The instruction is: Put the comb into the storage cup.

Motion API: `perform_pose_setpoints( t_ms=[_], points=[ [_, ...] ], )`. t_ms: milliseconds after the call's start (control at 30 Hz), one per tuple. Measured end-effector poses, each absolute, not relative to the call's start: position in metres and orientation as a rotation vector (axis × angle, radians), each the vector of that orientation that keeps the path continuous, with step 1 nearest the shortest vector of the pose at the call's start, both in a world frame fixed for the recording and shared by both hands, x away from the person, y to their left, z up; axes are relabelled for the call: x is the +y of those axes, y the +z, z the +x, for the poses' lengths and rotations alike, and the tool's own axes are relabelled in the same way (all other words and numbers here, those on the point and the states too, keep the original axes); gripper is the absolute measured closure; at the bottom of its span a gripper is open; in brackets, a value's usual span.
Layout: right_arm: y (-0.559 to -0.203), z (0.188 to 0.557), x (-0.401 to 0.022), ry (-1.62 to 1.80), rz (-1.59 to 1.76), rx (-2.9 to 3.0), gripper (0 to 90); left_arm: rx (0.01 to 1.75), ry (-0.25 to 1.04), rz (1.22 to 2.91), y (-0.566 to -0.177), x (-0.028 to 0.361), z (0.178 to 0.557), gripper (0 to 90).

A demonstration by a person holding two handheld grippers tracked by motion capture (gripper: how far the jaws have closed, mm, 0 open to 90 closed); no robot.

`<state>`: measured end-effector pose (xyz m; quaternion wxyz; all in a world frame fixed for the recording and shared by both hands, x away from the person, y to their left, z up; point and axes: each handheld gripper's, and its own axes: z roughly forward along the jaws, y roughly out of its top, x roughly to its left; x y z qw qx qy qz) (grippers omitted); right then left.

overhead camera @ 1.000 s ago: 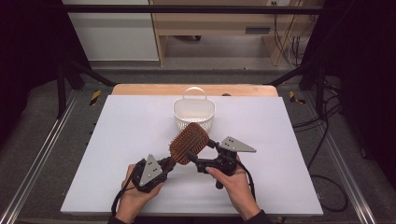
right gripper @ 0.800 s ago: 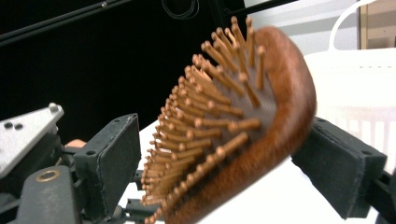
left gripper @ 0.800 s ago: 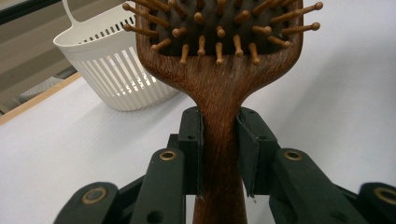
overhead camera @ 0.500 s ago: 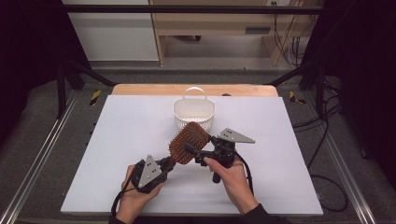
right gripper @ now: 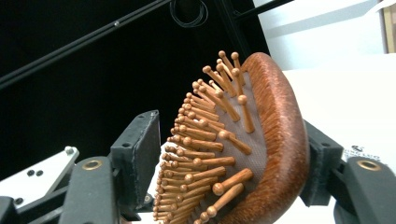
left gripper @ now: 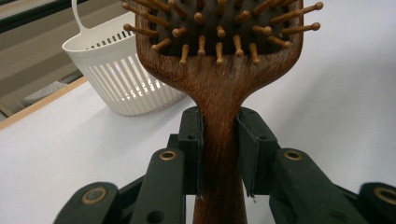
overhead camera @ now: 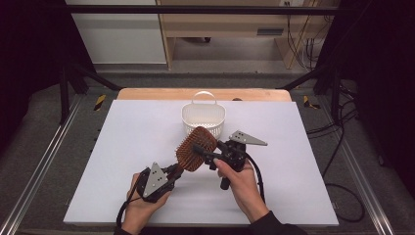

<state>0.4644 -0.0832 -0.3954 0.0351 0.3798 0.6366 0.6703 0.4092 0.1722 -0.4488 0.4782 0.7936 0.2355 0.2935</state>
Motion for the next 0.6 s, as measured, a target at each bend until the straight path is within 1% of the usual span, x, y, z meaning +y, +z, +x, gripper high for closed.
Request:
perform_pose_setpoints(
  t_ms=[67,233,267,333,500,533,600],
  points=[
    [-0.3953,0.4653,-0.0815,2.067,1.184,1.949,37.0,0.576,0.718,1.936,-0.4487,0.173,0.4093,72.3],
    [-0.3946,0.466,-0.08,2.077,1.188,1.949,38.4,0.581,0.72,1.928,-0.4483,0.1743,0.4093,72.3],
    [-0.3947,0.4665,-0.0787,2.084,1.207,1.941,40.7,0.583,0.721,1.927,-0.4484,0.1746,0.4094,72.3],
    [-0.3949,0.4671,-0.0784,2.09,1.211,1.938,41.4,0.588,0.723,1.926,-0.4485,0.1752,0.4097,72.3],
    [-0.3939,0.468,-0.0765,2.116,1.238,1.931,47.3,0.598,0.722,1.921,-0.4484,0.1773,0.4103,72.3],
    [-0.3925,0.4676,-0.0757,2.128,1.243,1.926,49.6,0.594,0.732,1.917,-0.4483,0.1773,0.4107,72.3],
    [-0.3915,0.467,-0.0752,2.13,1.249,1.923,50.3,0.606,0.712,1.909,-0.449,0.1773,0.4108,72.3]
  ],
)
